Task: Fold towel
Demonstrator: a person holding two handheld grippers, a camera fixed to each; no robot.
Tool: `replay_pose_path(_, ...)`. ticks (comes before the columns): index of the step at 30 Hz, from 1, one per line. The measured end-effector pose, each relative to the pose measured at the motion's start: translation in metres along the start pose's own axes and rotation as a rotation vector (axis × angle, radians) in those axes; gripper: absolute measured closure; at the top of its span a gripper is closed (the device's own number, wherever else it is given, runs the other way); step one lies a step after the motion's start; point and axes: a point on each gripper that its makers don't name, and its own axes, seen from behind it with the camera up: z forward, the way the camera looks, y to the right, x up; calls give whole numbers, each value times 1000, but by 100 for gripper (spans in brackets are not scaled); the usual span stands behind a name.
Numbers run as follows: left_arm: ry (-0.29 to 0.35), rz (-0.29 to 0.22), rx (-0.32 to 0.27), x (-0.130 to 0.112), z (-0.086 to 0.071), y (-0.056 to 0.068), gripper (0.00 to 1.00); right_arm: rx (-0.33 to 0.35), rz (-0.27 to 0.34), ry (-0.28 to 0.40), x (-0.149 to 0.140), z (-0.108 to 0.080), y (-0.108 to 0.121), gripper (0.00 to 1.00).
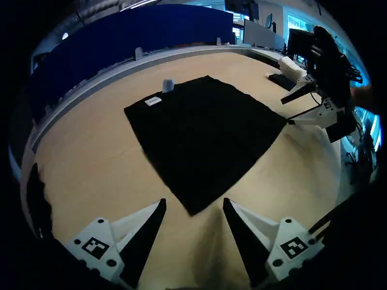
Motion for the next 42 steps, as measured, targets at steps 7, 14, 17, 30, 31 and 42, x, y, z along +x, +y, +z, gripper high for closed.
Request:
replay_pose_path(7,-39,3,-14,-7,0,1,18,15,13,-13,-3,4,-2,7)
replay_pose_path(14,-48,-8,-9,-6,3,1,30,35,42,-27,-7,10,-5,24)
replay_pose_path(17,-51,-11,-8,-7,3,1,35,43,48,-30,-8,11,-7,31)
replay_pose_path(30,-59,-5,-4,-8,3,1,61,59,30,-54,-16,11,-16,58)
replay_pose_path(31,-59,-5,-5,-8,2,2,62,58,33,-54,-16,11,-15,61)
replay_pose_path(42,-67,-11,16,-9,3,-1,89,59,58,-66,-15,12,-13,83)
